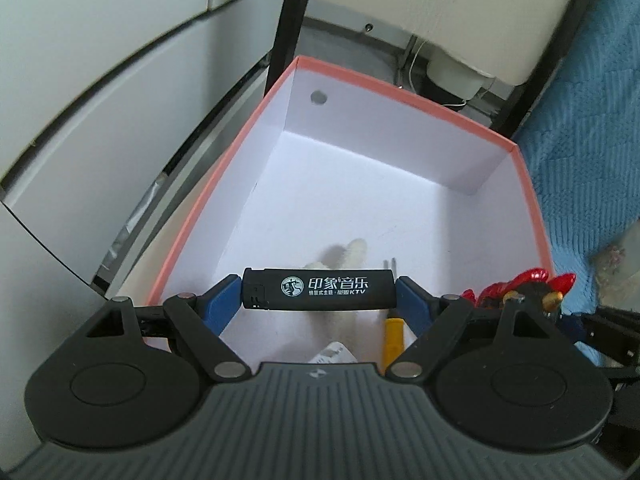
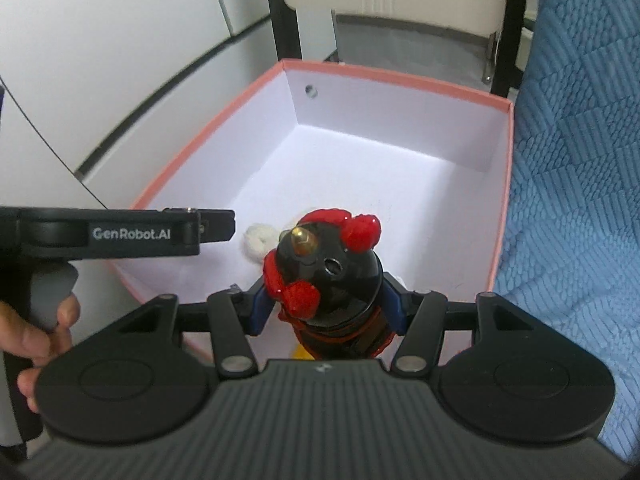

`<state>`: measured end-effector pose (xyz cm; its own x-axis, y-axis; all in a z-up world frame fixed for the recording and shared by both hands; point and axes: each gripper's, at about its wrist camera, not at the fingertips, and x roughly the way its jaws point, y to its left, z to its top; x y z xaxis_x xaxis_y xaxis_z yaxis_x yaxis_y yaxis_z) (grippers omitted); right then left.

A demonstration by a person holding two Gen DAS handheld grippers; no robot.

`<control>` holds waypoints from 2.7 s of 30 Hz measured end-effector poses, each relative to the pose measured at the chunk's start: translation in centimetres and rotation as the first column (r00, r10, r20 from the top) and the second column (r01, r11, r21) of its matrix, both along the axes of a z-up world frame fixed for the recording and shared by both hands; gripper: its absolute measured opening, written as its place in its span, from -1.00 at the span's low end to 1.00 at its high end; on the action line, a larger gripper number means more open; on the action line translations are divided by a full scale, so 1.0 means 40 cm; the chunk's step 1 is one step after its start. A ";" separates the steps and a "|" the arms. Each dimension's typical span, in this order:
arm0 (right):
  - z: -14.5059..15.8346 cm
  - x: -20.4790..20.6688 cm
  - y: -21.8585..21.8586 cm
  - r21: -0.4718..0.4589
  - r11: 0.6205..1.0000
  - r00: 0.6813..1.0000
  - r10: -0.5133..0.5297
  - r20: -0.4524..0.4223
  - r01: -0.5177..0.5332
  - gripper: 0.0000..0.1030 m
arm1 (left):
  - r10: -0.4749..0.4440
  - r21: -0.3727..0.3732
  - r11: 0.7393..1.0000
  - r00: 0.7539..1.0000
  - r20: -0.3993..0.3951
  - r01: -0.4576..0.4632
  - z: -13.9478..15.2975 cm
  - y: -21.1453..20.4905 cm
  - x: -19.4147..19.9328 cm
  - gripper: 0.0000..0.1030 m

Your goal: Organize rigid objects

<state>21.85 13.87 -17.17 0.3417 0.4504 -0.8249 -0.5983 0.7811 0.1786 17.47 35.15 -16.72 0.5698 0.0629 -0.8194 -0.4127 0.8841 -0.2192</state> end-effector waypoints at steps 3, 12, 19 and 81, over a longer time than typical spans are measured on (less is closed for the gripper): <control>-0.027 0.015 0.011 -0.019 1.000 1.000 -0.006 -0.011 0.006 0.14 | 0.003 -0.010 1.000 1.000 -0.010 -0.003 -0.026 0.014 0.014 0.66; -0.067 0.045 0.023 -0.023 1.000 0.999 -0.020 -0.043 0.019 0.15 | -0.001 -0.016 1.000 1.000 -0.022 0.001 -0.049 0.025 0.025 0.67; -0.029 0.045 -0.003 0.043 0.999 0.999 -0.023 -0.036 0.024 0.40 | 0.007 -0.034 0.999 1.000 0.006 -0.006 -0.018 0.025 0.011 0.78; 0.278 -0.351 -0.457 0.196 0.979 0.968 -0.109 0.228 0.064 1.00 | 0.051 0.114 0.990 0.967 0.249 -0.081 0.364 -0.395 -0.505 0.95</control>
